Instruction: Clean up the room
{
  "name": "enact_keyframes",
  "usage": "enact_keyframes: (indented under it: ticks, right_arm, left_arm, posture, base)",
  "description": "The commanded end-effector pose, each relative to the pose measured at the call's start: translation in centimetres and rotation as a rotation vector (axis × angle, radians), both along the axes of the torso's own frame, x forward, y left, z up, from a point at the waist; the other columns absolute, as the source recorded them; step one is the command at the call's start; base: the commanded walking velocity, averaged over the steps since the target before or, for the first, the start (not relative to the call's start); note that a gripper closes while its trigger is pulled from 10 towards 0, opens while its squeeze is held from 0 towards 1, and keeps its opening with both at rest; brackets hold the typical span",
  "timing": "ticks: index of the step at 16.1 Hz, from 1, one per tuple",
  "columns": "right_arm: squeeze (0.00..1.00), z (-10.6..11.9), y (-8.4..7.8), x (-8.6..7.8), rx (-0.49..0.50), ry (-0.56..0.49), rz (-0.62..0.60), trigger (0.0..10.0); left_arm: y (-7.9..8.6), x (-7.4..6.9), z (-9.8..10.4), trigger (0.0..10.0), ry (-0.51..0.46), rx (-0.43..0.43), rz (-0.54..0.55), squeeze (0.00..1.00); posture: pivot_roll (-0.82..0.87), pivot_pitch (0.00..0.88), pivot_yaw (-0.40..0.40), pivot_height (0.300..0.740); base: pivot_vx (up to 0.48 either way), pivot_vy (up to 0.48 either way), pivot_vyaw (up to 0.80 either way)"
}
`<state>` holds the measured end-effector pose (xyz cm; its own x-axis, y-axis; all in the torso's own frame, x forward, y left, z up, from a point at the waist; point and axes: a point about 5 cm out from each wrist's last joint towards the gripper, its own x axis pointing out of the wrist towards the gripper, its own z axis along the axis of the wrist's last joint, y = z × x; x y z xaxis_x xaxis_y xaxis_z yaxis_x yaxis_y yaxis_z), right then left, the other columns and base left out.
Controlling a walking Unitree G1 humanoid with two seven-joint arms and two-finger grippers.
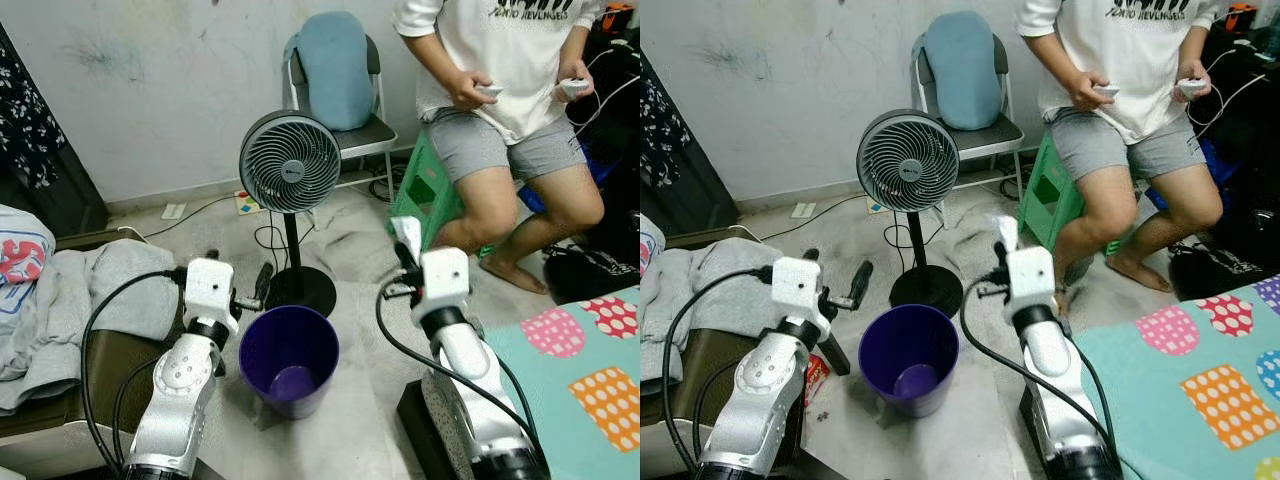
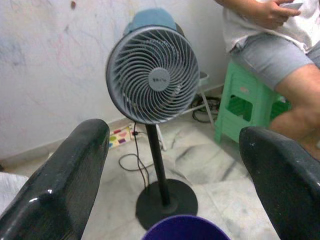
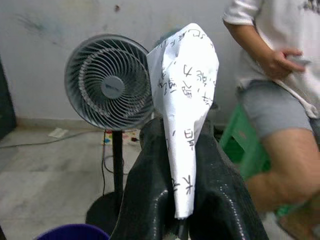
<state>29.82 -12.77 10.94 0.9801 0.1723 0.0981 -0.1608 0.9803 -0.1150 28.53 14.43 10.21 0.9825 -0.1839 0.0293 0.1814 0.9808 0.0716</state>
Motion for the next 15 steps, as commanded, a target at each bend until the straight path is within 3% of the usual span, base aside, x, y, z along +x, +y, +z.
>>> enact_keyframes:
  ticks: [1, 2, 6, 9, 10, 15]
  right_arm:
    - [0.0, 0.5, 0.3, 0.1, 0.005, -0.024, 0.006, 10.0]
    - [0.0, 1.1, 0.0, 0.5, -0.019, -0.041, 0.009, 10.0]
    - [0.0, 2.1, -1.3, 1.1, -0.045, -0.062, -0.003, 10.0]
    - [0.0, 1.7, -1.7, 0.9, -0.039, -0.049, -0.021, 10.0]
    - [0.0, 1.1, -1.2, 0.6, -0.018, -0.037, -0.036, 10.0]
    - [0.0, 0.6, 0.4, 0.3, 0.0, -0.003, 0.036, 10.0]
  left_arm:
    - [-0.2, 0.4, 0.1, 10.0, -0.008, -0.001, -0.007, 0.0]
    - [-0.5, 1.3, 0.8, 10.0, -0.026, -0.025, 0.001, 0.0]
    - [-1.2, 2.2, 1.0, 10.0, -0.042, -0.033, -0.012, 0.0]
    - [-1.4, 1.6, 0.8, 10.0, -0.037, -0.031, -0.019, 0.0]
    - [-0.9, 0.7, 0.2, 10.0, -0.018, -0.004, -0.043, 0.0]
    - [-0.7, -0.4, 0.2, 10.0, -0.025, -0.007, -0.016, 0.0]
  posture:
    - [-0.09, 0.0, 0.096, 0.74]
    - [-0.11, 0.0, 0.093, 0.74]
    - [-0.15, 0.0, 0.061, 0.74]
    - [-0.1, 0.004, 0.085, 0.74]
    - [-0.08, 0.013, 0.094, 0.74]
    - [-0.03, 0.042, 0.024, 0.74]
  base:
    - [0.0, 0.0, 0.0]
    - [0.0, 0.0, 0.0]
    - [0.0, 0.0, 0.0]
    - [0.0, 0.0, 0.0]
    - [0.0, 0.0, 0.0]
    - [0.0, 0.0, 0.73]
